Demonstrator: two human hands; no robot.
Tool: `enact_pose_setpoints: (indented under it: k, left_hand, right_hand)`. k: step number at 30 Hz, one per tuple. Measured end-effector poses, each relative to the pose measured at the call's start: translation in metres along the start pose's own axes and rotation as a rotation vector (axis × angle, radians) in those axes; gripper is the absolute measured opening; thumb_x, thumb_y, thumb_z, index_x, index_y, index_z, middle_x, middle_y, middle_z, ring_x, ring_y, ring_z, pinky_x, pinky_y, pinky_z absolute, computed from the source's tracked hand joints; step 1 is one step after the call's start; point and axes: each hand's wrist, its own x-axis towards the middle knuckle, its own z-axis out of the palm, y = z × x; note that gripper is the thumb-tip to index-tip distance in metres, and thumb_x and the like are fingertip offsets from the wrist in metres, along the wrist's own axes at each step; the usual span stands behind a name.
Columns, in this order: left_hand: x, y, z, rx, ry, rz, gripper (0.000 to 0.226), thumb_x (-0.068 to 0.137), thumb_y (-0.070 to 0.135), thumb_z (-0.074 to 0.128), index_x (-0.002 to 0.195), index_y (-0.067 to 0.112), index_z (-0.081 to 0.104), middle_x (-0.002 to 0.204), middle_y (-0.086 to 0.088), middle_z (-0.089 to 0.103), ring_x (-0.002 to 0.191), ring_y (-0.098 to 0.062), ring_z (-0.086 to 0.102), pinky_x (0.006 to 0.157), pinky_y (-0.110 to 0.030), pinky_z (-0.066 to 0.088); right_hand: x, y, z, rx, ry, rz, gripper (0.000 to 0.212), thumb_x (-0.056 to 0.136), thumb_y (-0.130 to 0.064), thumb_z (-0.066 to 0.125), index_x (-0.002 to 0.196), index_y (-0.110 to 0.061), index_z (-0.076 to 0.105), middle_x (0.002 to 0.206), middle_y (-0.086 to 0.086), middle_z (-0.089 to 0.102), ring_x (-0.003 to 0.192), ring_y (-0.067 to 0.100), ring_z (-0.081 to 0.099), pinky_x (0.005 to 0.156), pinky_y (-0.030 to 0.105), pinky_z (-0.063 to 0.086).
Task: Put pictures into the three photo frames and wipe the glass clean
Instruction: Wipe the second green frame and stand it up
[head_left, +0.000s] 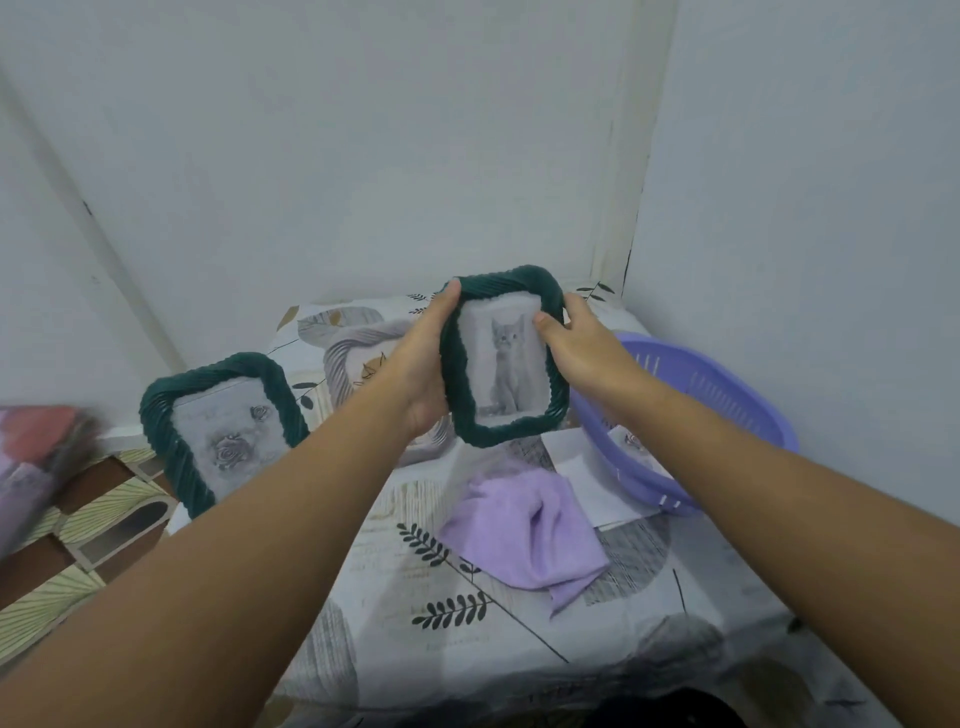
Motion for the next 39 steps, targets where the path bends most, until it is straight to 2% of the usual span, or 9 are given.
enact_pose_setpoints:
  k: [6, 9, 13, 18, 24, 28, 31, 34, 39]
  left_hand:
    - [0.054, -0.008, 0.005, 0.08, 0.059, -0.035, 0.064, 0.085, 0.076, 0.055, 0.116, 0.023, 0.074, 0.107, -0.004, 0.078, 0.103, -0.027, 0.073, 0.093, -0.042, 0.055]
    - [0.072, -0.015, 0.006, 0.079, 0.074, -0.07, 0.065, 0.083, 0.076, 0.056, 0.114, 0.023, 0.075, 0.106, -0.005, 0.078, 0.099, -0.028, 0.074, 0.085, -0.04, 0.057]
    - [0.087, -0.024, 0.009, 0.077, 0.102, -0.082, 0.063, 0.085, 0.073, 0.055, 0.112, 0.021, 0.075, 0.103, -0.006, 0.078, 0.098, -0.029, 0.074, 0.083, -0.038, 0.057]
    - [0.098, -0.036, 0.007, 0.107, 0.161, -0.095, 0.076, 0.069, 0.083, 0.059, 0.111, 0.023, 0.077, 0.103, -0.006, 0.078, 0.098, -0.03, 0.074, 0.098, -0.047, 0.054]
    - [0.105, -0.044, 0.009, 0.096, 0.218, -0.097, 0.084, 0.059, 0.088, 0.06, 0.108, 0.023, 0.077, 0.1, -0.006, 0.079, 0.096, -0.032, 0.075, 0.095, -0.049, 0.055]
    - [0.123, -0.051, 0.007, 0.169, 0.42, -0.055, 0.102, 0.043, 0.1, 0.059, 0.107, 0.021, 0.073, 0.096, -0.002, 0.078, 0.09, -0.031, 0.074, 0.089, -0.048, 0.056]
    - [0.107, -0.041, 0.022, 0.308, 0.566, 0.155, 0.058, 0.082, 0.075, 0.058, 0.097, 0.019, 0.059, 0.095, -0.003, 0.069, 0.09, -0.026, 0.068, 0.087, -0.042, 0.055]
    - [0.104, -0.039, 0.028, 0.437, 0.584, 0.396, 0.024, 0.101, 0.038, 0.055, 0.112, 0.016, 0.053, 0.102, 0.001, 0.063, 0.099, -0.022, 0.065, 0.09, -0.04, 0.052]
    - [0.096, -0.034, 0.028, 0.826, 0.542, 0.678, 0.025, 0.102, 0.014, 0.052, 0.126, 0.016, 0.059, 0.122, 0.003, 0.055, 0.099, -0.006, 0.051, 0.086, -0.011, 0.033]
  right_hand:
    - [0.035, 0.017, 0.0, -0.23, 0.05, 0.111, 0.055, 0.083, -0.071, 0.034, 0.107, -0.027, 0.057, 0.118, 0.003, 0.06, 0.12, 0.033, 0.051, 0.101, 0.056, 0.044]
    - [0.048, 0.026, 0.002, -0.33, 0.07, 0.143, 0.039, 0.092, -0.064, 0.037, 0.091, -0.028, 0.052, 0.123, 0.011, 0.053, 0.124, 0.038, 0.041, 0.104, 0.057, 0.038]
    - [0.058, 0.039, 0.001, -0.384, 0.073, 0.153, 0.035, 0.1, -0.057, 0.041, 0.1, -0.024, 0.053, 0.129, 0.014, 0.047, 0.129, 0.039, 0.036, 0.106, 0.056, 0.035]
    - [0.058, 0.051, 0.004, -0.452, 0.057, 0.154, 0.041, 0.102, -0.056, 0.042, 0.111, -0.019, 0.058, 0.136, 0.014, 0.042, 0.132, 0.038, 0.033, 0.101, 0.05, 0.033]
    - [0.057, 0.053, 0.006, -0.458, 0.098, 0.12, 0.041, 0.102, -0.055, 0.046, 0.124, -0.023, 0.058, 0.142, 0.013, 0.038, 0.136, 0.038, 0.03, 0.108, 0.051, 0.029]
    - [0.06, 0.055, 0.004, -0.475, 0.113, 0.127, 0.042, 0.101, -0.055, 0.047, 0.123, -0.021, 0.058, 0.142, 0.013, 0.037, 0.134, 0.038, 0.031, 0.107, 0.05, 0.03]
    - [0.06, 0.055, 0.004, -0.474, 0.115, 0.113, 0.041, 0.1, -0.056, 0.048, 0.121, -0.022, 0.059, 0.14, 0.012, 0.038, 0.133, 0.038, 0.032, 0.107, 0.049, 0.03]
    - [0.061, 0.055, 0.006, -0.492, 0.118, 0.107, 0.041, 0.1, -0.056, 0.047, 0.121, -0.024, 0.06, 0.139, 0.011, 0.039, 0.132, 0.037, 0.032, 0.106, 0.048, 0.03]
    - [0.059, 0.054, 0.008, -0.491, 0.115, 0.117, 0.038, 0.099, -0.057, 0.049, 0.121, -0.027, 0.062, 0.139, 0.01, 0.038, 0.132, 0.036, 0.032, 0.108, 0.049, 0.03]
